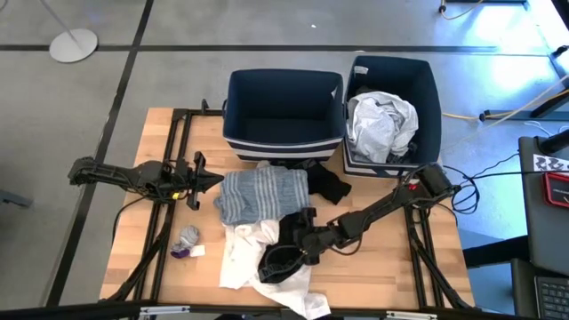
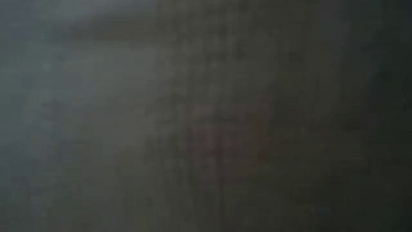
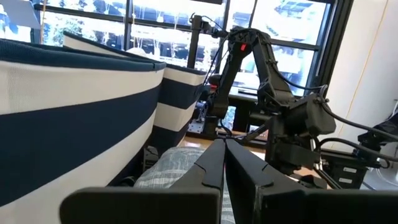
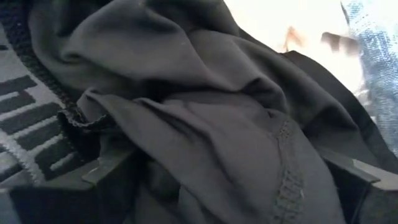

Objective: Sort clothes
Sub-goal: Put the black underwear into the right blue laundry organizer

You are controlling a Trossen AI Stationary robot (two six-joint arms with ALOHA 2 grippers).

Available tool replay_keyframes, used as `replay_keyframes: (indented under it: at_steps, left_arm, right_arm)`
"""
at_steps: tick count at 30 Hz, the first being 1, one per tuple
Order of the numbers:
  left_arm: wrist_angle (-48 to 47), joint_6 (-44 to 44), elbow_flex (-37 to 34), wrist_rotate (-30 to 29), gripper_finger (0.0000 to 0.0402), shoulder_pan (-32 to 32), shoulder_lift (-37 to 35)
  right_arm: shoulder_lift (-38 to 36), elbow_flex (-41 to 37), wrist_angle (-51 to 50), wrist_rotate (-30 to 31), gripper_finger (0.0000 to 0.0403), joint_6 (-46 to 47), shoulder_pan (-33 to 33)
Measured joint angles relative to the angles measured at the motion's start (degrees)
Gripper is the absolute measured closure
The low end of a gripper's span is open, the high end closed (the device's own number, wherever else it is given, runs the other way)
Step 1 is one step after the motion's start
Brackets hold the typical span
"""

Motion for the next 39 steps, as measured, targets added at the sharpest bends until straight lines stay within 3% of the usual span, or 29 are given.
replay_keyframes:
  at_steps: [5, 15, 20, 24, 31, 39]
  left_arm:
    - [0.0, 0.1, 0.0, 0.0, 0.0398, 0.0, 0.0]
    - [0.0, 0.0, 0.0, 0.0, 0.0398, 0.0, 0.0]
    - [0.0, 0.0, 0.0, 0.0, 0.0398, 0.0, 0.0]
    - [-0.1, 0.0, 0.0, 0.0, 0.0398, 0.0, 0.0]
    - [-0.7, -0.6, 0.0, 0.0, 0.0398, 0.0, 0.0]
    - [-0.9, -1.1, 0.0, 0.0, 0.0398, 0.0, 0.0]
  right_arm:
    - [0.1, 0.0, 0.0, -0.2, 0.0101, 0.2, 0.1]
    - [-1.0, -0.3, 0.6, -0.1, 0.0276, -3.8, 0.1]
    - [-4.3, -0.5, -3.3, 0.4, 0.034, -5.3, 0.1]
    - [-8.9, -0.5, -6.9, 1.3, 0.0355, -5.4, 0.1]
    - [-17.4, -0.5, -12.0, 6.0, 0.0331, -5.3, 0.7]
    - [-27.0, -0.4, -12.6, 8.1, 0.0342, -9.3, 1.6]
